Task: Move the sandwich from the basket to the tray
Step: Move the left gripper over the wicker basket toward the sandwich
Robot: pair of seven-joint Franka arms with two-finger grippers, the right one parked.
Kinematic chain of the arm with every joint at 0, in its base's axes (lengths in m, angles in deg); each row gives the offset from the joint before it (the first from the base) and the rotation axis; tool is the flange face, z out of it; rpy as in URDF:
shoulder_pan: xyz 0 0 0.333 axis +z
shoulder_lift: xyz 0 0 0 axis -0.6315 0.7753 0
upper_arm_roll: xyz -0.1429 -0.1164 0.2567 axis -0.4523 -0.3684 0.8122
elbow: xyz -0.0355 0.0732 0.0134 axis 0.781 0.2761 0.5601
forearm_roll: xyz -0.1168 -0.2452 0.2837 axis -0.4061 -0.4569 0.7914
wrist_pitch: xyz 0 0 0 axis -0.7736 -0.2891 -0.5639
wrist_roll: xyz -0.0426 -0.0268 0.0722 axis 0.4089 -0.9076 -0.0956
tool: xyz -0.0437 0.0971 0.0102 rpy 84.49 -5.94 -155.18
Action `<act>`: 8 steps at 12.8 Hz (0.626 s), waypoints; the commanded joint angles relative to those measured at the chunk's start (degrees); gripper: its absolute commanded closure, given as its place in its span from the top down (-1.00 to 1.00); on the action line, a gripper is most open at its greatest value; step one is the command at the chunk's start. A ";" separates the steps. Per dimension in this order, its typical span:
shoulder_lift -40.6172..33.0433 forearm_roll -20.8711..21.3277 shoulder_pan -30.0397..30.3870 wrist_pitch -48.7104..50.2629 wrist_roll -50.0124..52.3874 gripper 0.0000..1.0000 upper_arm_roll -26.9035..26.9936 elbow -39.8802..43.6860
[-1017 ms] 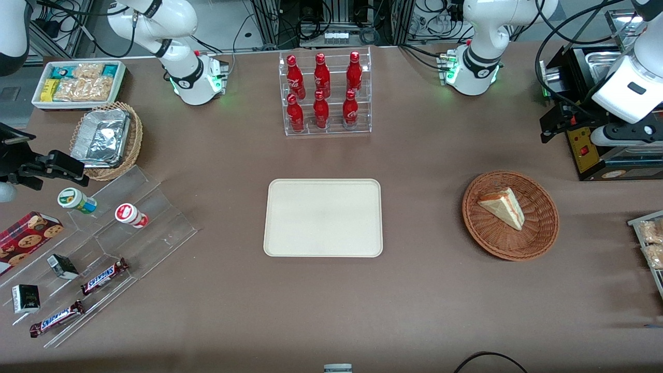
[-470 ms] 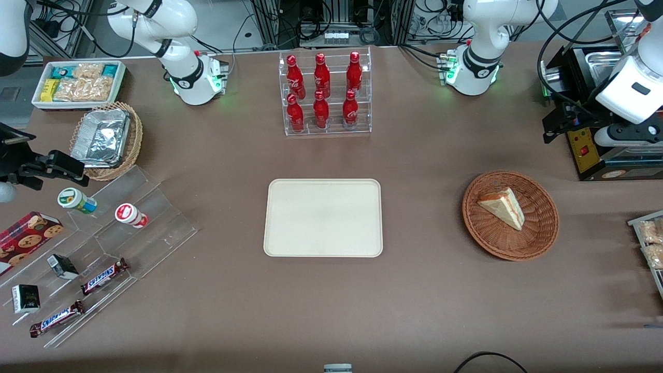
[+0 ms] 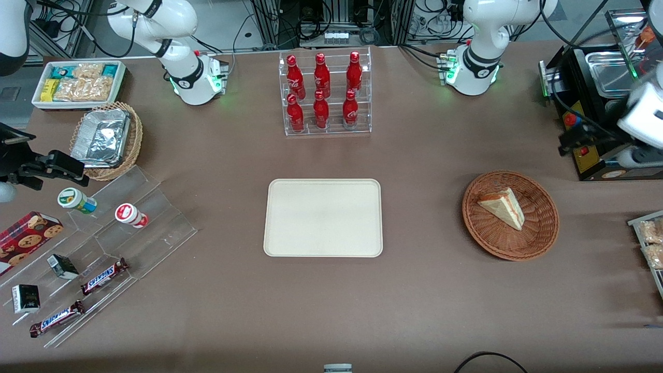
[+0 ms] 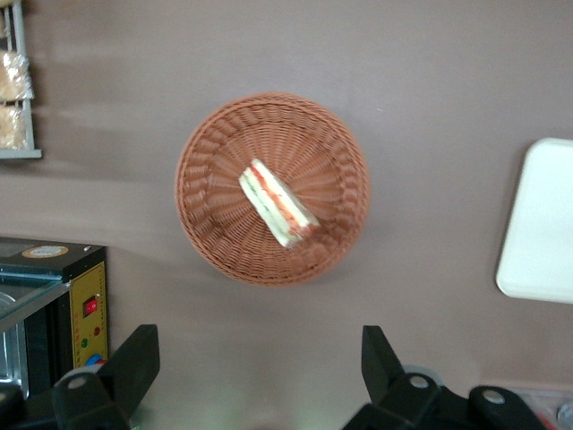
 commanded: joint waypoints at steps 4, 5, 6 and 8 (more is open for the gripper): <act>3.02 0.68 3.32 -11.49 8.95 1.00 -0.33 -8.90; 2.94 0.68 3.32 -15.10 11.49 1.00 -0.33 -11.98; 3.20 0.42 3.50 -17.57 13.34 1.00 -0.33 -14.36; 4.25 0.41 3.50 -23.02 15.02 1.00 -0.24 -18.67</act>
